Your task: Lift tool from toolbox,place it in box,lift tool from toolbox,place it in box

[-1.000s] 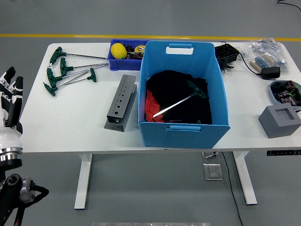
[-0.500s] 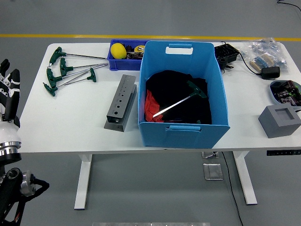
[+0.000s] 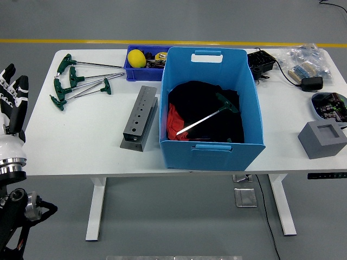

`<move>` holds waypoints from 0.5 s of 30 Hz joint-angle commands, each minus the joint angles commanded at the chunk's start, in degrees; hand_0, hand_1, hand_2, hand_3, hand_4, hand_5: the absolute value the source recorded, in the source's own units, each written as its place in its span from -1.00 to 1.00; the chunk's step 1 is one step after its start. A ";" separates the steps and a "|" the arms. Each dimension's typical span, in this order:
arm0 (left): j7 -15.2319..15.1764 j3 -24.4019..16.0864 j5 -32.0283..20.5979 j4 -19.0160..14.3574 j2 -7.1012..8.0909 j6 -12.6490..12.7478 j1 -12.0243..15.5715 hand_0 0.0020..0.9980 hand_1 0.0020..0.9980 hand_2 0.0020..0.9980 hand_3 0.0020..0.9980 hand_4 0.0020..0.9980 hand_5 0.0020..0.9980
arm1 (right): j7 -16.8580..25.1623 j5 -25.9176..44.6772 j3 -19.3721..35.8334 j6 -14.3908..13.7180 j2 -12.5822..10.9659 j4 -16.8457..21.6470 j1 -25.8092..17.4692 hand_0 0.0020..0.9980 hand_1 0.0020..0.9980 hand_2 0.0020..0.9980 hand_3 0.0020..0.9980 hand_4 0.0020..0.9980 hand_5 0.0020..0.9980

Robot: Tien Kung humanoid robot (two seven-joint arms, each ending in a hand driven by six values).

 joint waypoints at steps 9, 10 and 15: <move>0.56 0.56 0.16 0.17 0.48 0.33 -0.72 0.66 0.71 0.97 0.79 0.77 0.36 | 0.36 1.02 0.32 -0.46 -0.11 0.00 -0.11 0.28 0.18 0.37 0.11 0.54 0.28; 0.60 0.55 0.10 0.21 0.51 0.44 -0.73 0.67 0.72 0.96 0.75 0.74 0.37 | 0.40 1.17 0.39 -0.53 -0.12 0.00 -0.15 0.29 0.18 0.37 0.10 0.53 0.29; 0.79 0.66 -0.16 0.40 0.41 0.80 -0.91 0.67 0.72 0.96 0.75 0.74 0.37 | 0.36 1.52 0.23 -0.69 -0.18 0.00 -0.25 0.29 0.18 0.37 0.10 0.53 0.29</move>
